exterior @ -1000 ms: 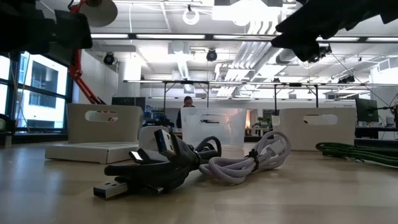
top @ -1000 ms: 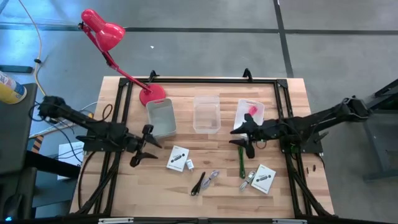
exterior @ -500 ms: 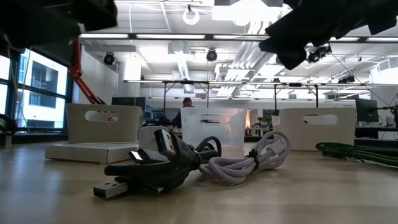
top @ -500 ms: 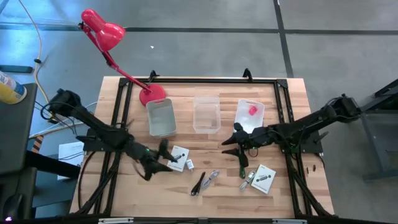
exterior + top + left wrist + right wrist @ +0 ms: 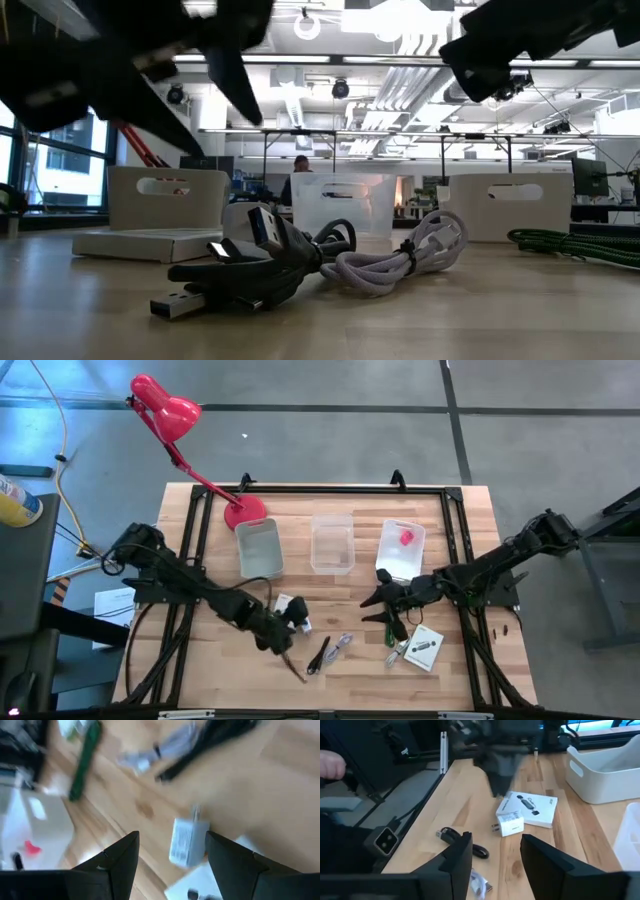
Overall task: Pick and place items into bin
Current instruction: Put the white charger adapter into the white bin
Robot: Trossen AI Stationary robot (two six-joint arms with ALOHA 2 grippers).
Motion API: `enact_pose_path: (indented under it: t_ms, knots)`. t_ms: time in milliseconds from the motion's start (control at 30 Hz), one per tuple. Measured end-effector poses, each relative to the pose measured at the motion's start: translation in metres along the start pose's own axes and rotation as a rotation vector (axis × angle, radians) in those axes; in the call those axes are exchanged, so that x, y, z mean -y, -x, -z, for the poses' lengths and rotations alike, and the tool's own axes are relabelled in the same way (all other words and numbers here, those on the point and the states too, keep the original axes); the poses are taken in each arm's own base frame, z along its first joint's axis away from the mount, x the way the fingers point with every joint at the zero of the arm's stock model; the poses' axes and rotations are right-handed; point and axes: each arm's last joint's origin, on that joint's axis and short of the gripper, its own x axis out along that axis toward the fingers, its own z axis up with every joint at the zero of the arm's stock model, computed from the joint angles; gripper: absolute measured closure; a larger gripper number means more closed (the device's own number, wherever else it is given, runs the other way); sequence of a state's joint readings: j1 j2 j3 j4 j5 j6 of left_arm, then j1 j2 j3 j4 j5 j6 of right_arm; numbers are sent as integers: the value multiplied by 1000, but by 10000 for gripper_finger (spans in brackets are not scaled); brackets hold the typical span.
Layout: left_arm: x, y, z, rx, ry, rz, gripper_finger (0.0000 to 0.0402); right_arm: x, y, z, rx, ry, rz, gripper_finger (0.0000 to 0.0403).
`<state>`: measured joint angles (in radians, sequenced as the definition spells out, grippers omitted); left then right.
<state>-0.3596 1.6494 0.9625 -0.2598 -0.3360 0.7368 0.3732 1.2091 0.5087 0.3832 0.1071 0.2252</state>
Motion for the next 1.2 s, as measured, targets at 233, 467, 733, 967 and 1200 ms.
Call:
enact_pose_path:
  t_ms: [233, 467, 733, 967, 1200]
  knots:
    - [-3, -25, 13, -87, 24, 56, 186, -10, 2, 4, -9, 17, 21, 253]
    - [-3, -29, 13, -57, 33, 89, 186, -16, 3, 6, -15, 4, 24, 253]
    - [-3, -33, 10, -10, 43, 98, 186, -15, 3, 6, -8, 2, 47, 255]
    - [-8, -35, 14, -1, 66, 90, 186, -15, 3, 6, -4, -3, 47, 257]
    - [-12, -41, 19, 17, 92, 113, 186, -16, 3, 6, -5, -5, 44, 258]
